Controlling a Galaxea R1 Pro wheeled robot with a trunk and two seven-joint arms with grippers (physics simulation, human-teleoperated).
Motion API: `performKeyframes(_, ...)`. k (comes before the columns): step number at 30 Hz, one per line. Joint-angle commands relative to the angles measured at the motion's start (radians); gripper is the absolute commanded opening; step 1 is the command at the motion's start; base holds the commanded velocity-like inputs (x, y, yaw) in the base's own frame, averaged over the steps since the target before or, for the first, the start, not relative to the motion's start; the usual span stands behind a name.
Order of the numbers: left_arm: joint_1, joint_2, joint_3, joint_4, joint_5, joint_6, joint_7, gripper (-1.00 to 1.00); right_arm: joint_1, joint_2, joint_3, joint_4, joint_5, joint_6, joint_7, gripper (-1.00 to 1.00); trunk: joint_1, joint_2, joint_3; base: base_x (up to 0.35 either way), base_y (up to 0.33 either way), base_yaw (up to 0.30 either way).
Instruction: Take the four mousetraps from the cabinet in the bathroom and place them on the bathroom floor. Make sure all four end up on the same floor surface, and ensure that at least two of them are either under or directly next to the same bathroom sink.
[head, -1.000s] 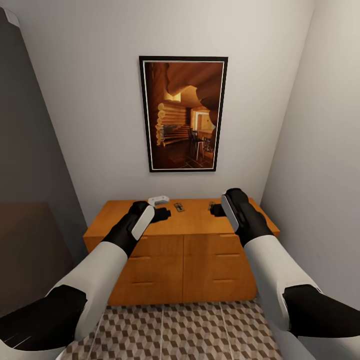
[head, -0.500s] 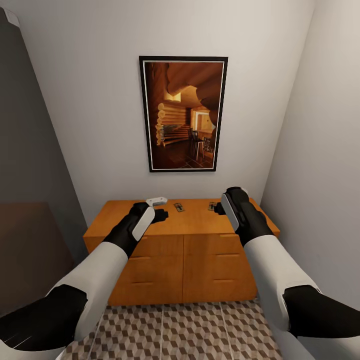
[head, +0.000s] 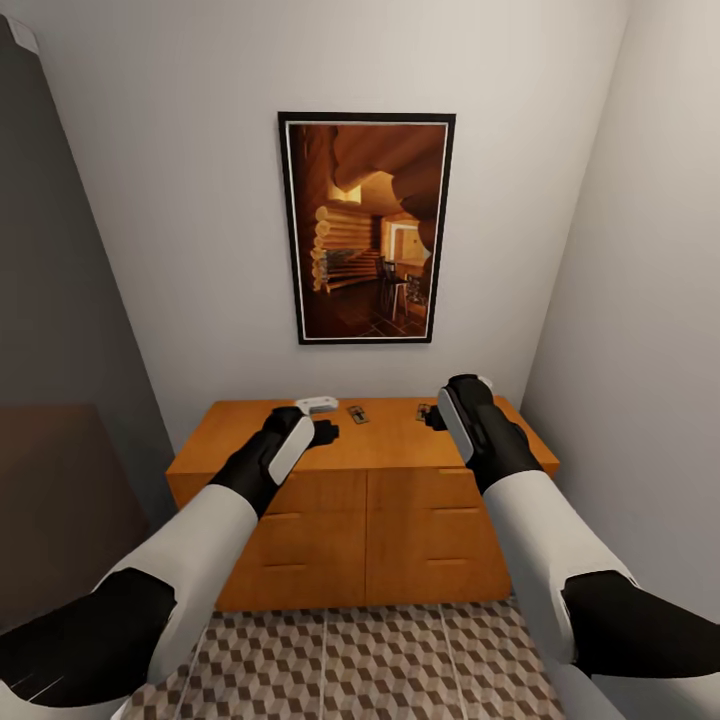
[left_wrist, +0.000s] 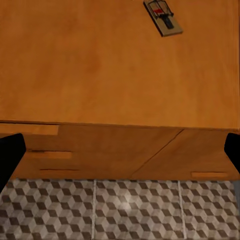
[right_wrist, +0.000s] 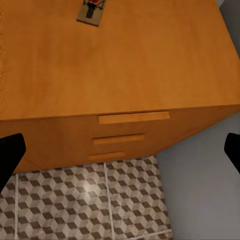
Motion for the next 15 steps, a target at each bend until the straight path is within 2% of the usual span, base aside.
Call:
performKeyframes(1, -0.001, 0.0, -0.007, -0.001, 0.01, 0.002, 0.009, 1.0, -0.001, 0.0, 0.002, -0.001, -0.01, 0.003, -0.009, 1.0, 0.001, -0.002, -0.002, 0.014, -0.051, 0.0)
performKeyframes(7, -0.001, 0.0, -0.021, -0.003, 0.027, 0.001, 0.021, 1.0, -0.001, 0.003, 0.003, 0.001, -0.01, 0.003, -0.007, 1.0, 0.001, -0.002, -0.002, 0.064, -0.09, 0.0)
performKeyframes(15, -0.001, 0.0, -0.025, -0.013, 0.071, 0.002, 0.062, 1.0, -0.001, 0.007, 0.003, 0.001, -0.01, 0.003, -0.007, 1.0, 0.001, -0.002, -0.002, 0.165, -0.142, 0.0)
